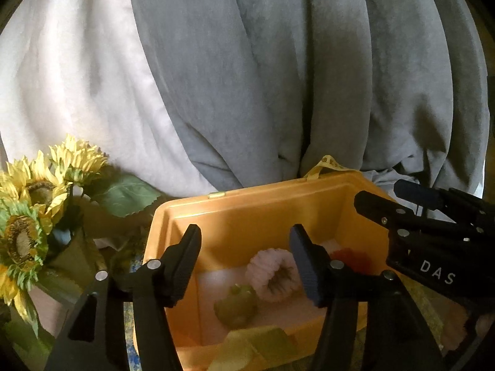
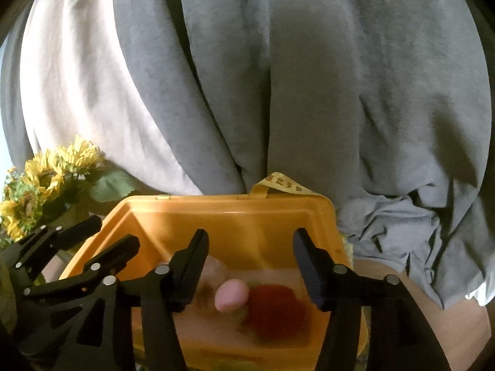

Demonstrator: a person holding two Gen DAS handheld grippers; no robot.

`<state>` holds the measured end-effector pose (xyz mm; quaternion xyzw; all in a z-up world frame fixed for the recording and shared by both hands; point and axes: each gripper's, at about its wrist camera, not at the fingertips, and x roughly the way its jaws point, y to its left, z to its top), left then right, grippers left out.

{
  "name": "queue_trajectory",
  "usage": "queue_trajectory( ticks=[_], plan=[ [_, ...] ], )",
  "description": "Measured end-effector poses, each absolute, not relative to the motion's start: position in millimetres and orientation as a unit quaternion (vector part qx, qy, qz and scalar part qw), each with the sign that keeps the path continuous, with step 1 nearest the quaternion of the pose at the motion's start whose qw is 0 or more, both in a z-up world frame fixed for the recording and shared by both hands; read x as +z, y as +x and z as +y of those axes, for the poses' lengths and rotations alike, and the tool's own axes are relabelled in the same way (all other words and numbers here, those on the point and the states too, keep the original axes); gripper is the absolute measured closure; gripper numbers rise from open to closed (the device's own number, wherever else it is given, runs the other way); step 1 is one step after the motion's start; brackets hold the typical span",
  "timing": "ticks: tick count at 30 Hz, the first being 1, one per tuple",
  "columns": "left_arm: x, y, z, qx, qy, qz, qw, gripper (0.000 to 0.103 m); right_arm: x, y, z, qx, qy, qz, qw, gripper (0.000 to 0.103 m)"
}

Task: Organize soft objects
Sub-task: 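Open both tools to drop the headband and sponge into the crate, then move both tools back from the crate toward the cloth and Mickey plush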

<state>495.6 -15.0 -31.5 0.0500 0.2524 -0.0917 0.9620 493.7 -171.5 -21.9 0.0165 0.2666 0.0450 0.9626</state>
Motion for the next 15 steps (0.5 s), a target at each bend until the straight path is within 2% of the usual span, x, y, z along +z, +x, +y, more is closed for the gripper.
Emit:
queue_trajectory(
  ticks=[5,15],
  plan=[
    [-21,480,-13,-0.088,0.051,0.242,0.965,0.044,-14,481,-173,0.040,0.009,0.256,0.966,0.039],
    [3,431,-9,-0.084,0.049,0.217,0.971,0.042,8,439,-174,0.036,-0.003,0.234,0.972,0.038]
  ],
)
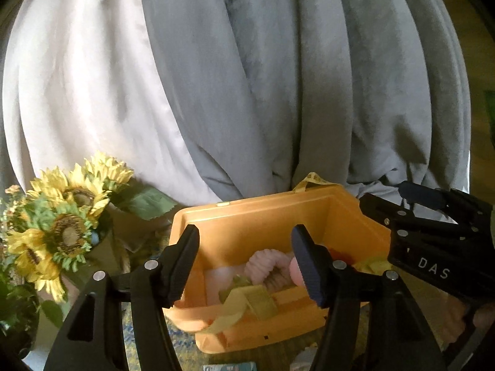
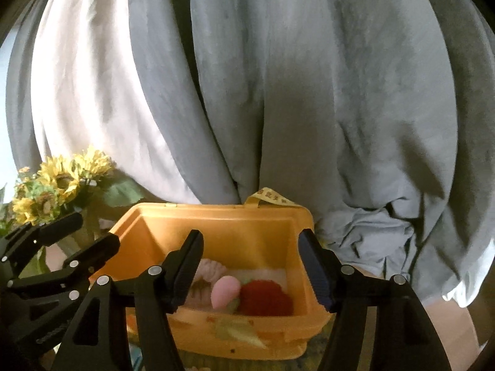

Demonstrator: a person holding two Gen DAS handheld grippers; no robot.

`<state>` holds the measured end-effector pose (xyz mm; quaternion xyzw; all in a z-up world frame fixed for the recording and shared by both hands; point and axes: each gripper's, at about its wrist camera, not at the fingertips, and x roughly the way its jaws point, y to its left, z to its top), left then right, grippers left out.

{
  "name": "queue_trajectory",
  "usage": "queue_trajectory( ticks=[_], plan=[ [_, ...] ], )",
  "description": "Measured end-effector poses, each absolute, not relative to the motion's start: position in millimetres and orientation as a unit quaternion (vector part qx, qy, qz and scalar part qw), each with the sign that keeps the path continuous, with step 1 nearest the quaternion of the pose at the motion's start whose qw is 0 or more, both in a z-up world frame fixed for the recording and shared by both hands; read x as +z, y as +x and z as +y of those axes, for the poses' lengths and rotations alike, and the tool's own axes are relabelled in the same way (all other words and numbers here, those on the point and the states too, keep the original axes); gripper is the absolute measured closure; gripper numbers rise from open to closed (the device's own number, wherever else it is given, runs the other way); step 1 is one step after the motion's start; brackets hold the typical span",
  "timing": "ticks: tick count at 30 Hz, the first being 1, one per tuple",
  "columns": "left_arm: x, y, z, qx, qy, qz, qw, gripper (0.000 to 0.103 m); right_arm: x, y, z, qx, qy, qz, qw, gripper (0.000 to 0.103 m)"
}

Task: Organize soft objects
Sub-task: 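Move both tools back from the crate toward the cloth and Mickey plush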

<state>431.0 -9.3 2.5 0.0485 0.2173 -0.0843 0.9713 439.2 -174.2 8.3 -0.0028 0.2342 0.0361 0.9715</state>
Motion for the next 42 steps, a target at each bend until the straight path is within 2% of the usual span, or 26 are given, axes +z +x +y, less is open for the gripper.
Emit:
queue_trajectory(
  ticks=[16,25,42],
  plan=[
    [3,368,6,-0.063,0.031,0.229,0.971,0.042,14,376,-166,0.044,-0.010,0.234,0.971,0.035],
    [-10,336,6,-0.060,0.036,0.248,0.966,0.042,6,344,-167,0.029,-0.011,0.247,0.969,0.027],
    [-33,298,-4,-0.075,0.048,0.284,0.955,0.042,-13,303,-175,0.025,-0.007,0.284,0.958,0.027]
  ],
)
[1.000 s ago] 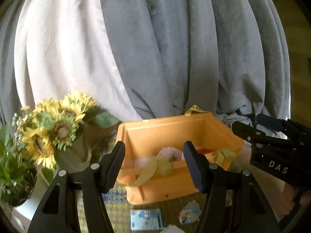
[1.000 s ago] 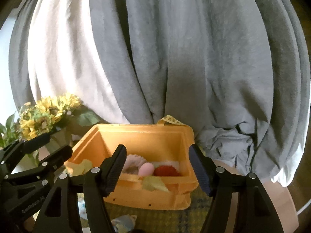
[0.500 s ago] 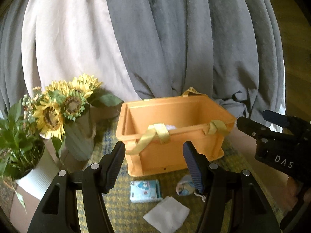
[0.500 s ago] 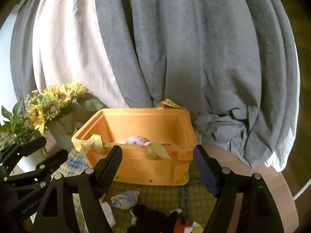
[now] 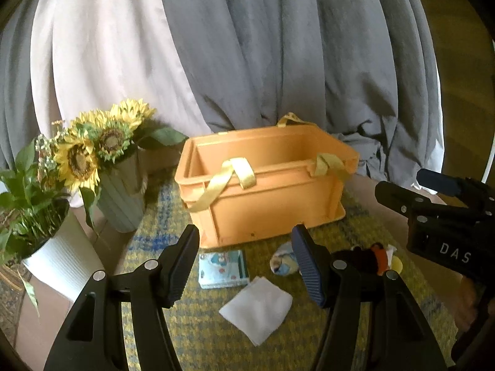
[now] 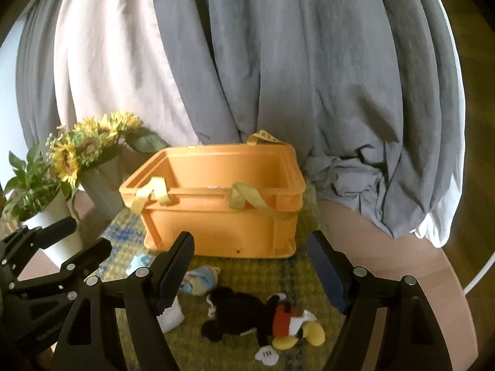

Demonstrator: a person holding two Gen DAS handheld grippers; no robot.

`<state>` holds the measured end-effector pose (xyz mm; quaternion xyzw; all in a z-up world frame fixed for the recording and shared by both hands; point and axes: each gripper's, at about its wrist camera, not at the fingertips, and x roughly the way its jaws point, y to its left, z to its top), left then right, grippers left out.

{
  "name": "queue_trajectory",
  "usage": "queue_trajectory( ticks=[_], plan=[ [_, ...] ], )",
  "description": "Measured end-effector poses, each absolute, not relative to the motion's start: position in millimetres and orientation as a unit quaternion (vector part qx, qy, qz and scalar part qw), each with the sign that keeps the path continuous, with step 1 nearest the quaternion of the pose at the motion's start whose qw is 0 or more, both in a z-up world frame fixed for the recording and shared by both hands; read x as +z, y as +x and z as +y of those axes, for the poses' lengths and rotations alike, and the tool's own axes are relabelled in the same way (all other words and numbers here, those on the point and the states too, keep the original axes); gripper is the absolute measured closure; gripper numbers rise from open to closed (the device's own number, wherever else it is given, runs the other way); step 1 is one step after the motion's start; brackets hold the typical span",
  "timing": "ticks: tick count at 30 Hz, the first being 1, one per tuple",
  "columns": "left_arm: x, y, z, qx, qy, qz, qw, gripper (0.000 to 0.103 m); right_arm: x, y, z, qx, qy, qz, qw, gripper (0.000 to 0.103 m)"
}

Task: Organize soft objects
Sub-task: 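Move both tools back from the crate toward the cloth and Mickey plush, then grasp the white cloth with the left tool while the right tool grasps the Mickey plush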

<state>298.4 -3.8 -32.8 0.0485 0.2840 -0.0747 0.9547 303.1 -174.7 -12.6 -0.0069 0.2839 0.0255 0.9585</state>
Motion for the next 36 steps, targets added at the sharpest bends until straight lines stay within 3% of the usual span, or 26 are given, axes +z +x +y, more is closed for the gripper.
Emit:
queue_trajectory(
  ticks=[36],
  plan=[
    [-112,304,-8,-0.084,0.071,0.399,0.910,0.042,-88,309,-153,0.073,-0.049,0.408,0.909,0.027]
  ],
)
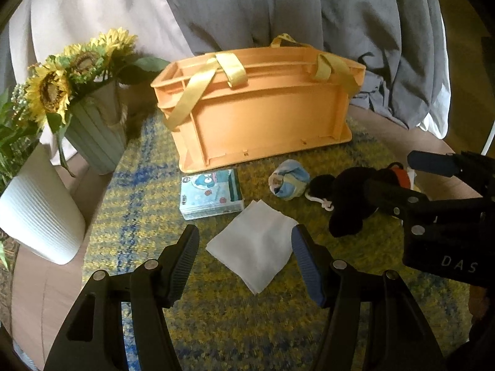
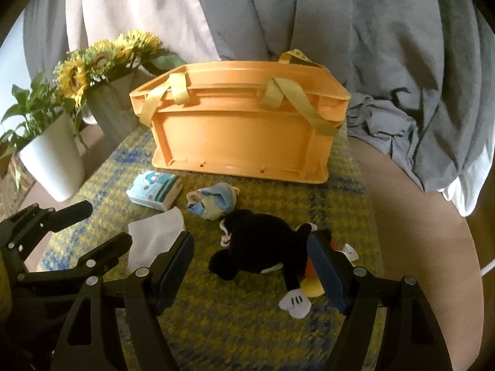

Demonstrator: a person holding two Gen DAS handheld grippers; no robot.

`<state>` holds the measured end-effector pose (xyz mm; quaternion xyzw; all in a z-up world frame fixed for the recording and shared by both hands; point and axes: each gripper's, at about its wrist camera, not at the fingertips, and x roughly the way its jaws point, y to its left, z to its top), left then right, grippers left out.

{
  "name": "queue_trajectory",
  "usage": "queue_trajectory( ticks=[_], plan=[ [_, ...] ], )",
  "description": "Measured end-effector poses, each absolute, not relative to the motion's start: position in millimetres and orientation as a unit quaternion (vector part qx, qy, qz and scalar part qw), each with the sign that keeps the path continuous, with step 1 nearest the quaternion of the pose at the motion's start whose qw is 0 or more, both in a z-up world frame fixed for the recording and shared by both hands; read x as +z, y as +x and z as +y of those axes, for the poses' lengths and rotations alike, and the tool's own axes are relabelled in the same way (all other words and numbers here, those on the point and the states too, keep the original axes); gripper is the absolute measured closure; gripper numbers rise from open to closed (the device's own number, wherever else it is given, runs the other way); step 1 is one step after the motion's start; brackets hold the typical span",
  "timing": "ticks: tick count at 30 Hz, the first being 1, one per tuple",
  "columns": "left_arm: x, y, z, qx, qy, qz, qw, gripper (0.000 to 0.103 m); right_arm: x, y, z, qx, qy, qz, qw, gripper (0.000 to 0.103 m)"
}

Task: Organize soft objects
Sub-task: 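Grasp the white cloth with the left tool while the right tool grasps the Mickey plush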

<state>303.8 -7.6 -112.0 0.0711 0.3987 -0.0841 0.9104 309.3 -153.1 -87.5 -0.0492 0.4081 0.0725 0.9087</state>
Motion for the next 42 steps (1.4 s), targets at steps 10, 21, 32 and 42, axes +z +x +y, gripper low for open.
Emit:
queue_trajectory(
  ticks=[10,21,32,42],
  plan=[
    [-133,321,-26,-0.108,0.090,0.422,0.896,0.042,-108,330,-153,0.092,-0.100,0.433,0.891,0.027],
    [-155,339,-33,-0.114,0.089,0.450,0.881,0.042,-122,348,-150,0.122,-0.152,0.436,0.879,0.027],
    [-171,348,-35,-0.114,0.087,0.471,0.871,0.050,-141,360,-145,0.143,-0.164,0.452,0.865,0.027],
    [-169,349,-34,-0.116,0.087,0.469,0.871,0.081,-147,360,-141,0.149,-0.180,0.454,0.860,0.043]
  ],
)
